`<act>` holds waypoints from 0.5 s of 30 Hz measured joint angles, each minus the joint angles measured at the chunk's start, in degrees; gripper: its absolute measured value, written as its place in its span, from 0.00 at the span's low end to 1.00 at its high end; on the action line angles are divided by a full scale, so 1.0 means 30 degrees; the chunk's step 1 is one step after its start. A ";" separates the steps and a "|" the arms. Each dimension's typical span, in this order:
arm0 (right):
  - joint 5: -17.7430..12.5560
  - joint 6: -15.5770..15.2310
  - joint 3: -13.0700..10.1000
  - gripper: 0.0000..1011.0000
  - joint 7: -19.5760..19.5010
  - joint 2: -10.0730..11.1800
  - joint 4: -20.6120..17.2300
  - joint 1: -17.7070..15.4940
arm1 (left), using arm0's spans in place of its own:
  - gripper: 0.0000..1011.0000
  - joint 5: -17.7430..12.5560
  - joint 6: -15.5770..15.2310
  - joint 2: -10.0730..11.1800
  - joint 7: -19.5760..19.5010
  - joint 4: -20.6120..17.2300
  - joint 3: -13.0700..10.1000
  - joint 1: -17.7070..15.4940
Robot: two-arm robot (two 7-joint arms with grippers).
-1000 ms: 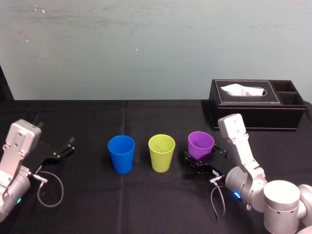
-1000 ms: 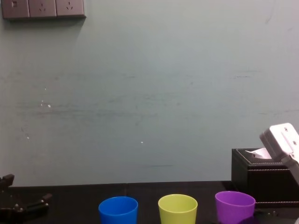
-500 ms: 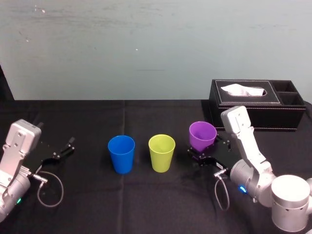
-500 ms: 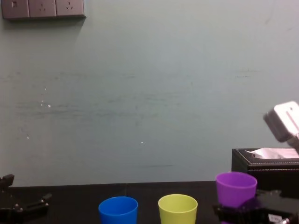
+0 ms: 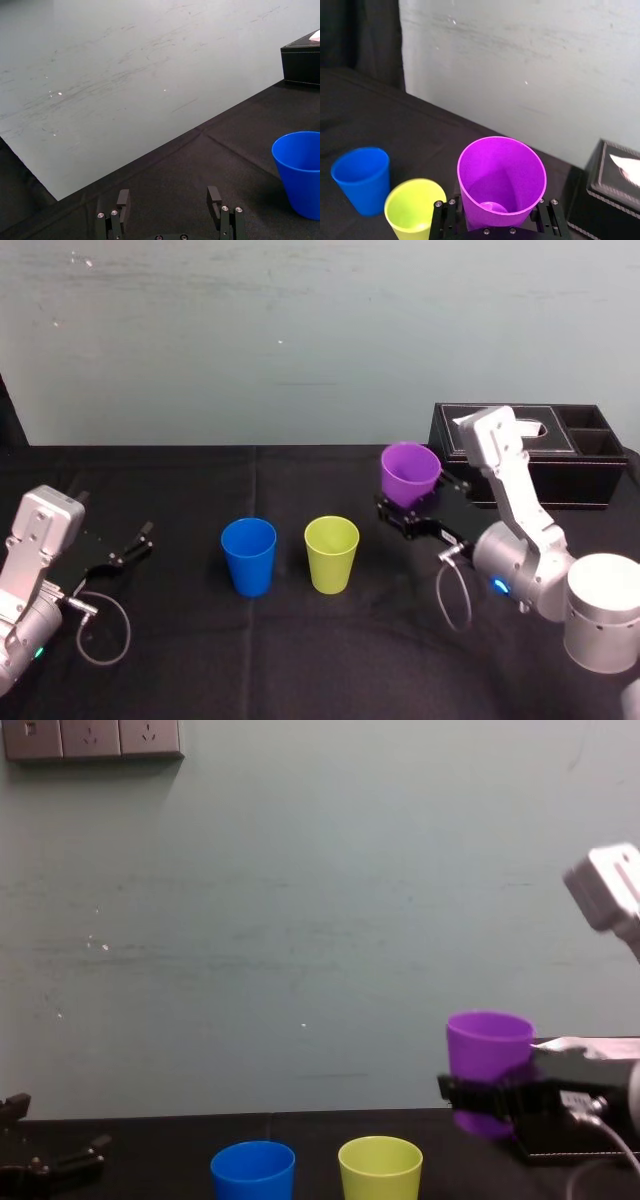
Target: Stack the three plastic cups sequentially using one hand.
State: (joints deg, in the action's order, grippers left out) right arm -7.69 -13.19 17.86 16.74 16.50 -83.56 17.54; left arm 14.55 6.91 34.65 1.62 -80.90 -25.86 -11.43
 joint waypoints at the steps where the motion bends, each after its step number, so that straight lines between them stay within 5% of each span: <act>1: -0.0006 0.0000 0.0072 0.71 0.0161 -0.0077 -0.0004 0.0193 | 0.99 0.0000 -0.0001 0.0000 0.0000 0.0000 0.0001 0.0000; 15: -0.0169 0.0596 0.1505 0.71 0.1379 -0.0981 0.0412 0.1771 | 0.99 0.0001 -0.0001 0.0000 0.0000 0.0000 0.0001 0.0000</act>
State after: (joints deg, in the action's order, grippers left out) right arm -8.20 -11.40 22.38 20.88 13.56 -82.32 22.85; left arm 14.55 6.91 34.65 1.62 -80.90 -25.86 -11.43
